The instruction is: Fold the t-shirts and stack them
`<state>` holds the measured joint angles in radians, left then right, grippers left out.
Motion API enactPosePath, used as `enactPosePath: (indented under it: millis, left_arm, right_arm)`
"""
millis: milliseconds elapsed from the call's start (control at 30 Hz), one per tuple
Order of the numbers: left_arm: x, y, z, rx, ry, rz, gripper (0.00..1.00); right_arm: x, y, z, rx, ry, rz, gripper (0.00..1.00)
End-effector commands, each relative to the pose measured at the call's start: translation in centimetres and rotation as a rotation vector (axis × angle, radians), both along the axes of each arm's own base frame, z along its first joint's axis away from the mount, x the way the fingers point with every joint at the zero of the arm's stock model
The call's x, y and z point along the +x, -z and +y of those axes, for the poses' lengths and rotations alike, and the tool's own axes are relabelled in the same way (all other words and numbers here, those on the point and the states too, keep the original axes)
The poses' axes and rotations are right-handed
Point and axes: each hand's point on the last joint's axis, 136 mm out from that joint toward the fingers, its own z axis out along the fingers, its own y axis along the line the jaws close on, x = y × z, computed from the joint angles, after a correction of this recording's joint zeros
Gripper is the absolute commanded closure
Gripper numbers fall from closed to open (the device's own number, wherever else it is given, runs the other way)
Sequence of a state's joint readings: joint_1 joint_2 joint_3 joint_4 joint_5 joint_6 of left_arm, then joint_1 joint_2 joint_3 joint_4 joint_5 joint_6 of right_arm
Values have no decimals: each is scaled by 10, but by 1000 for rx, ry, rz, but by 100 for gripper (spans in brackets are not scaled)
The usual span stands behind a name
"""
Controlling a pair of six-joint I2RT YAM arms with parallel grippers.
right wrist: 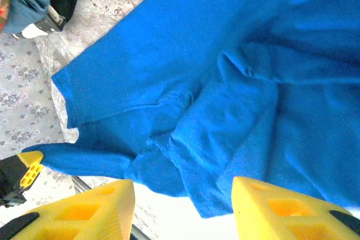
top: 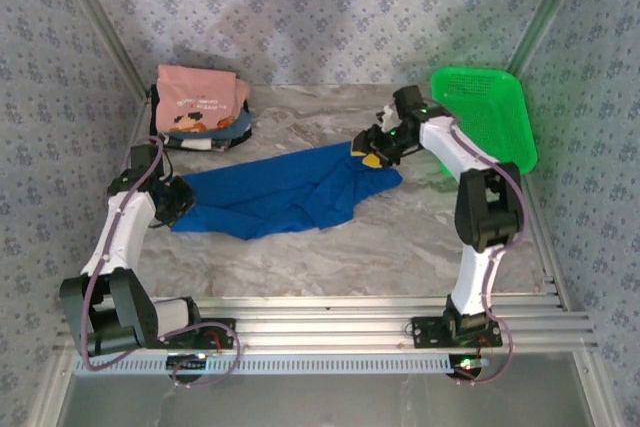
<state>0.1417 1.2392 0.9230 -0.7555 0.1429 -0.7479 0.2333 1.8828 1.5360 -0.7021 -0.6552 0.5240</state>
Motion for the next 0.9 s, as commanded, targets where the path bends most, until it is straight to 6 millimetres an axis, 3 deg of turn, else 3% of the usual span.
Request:
enactPosePath:
  millis: [0,133,267,400,633,867]
  left_arm:
    - [2,-2,-3,-5,23,-23,100]
    - [4,-1,-6,-20,27,-32,100]
    - [5,-2,-7,-23,31,-37,100]
    - [5,-3,-7,-23,35,-40,100]
    - [2,-5,-9,-30,38,-52,100]
    - [0,-3,-10,-32,38,-56,100]
  right_arm:
    - [-21,1,-26,-49,37,4,49]
    - [-45,36,-44,-106,41,53,50]
    - [-44,58,-48,-111,63,59,52]
    - [-36,58,-28,-46,34,37,53]
    - [-55,60,15,-22,-88,31,54]
    - [-85,75,25,-302,-194,93,53]
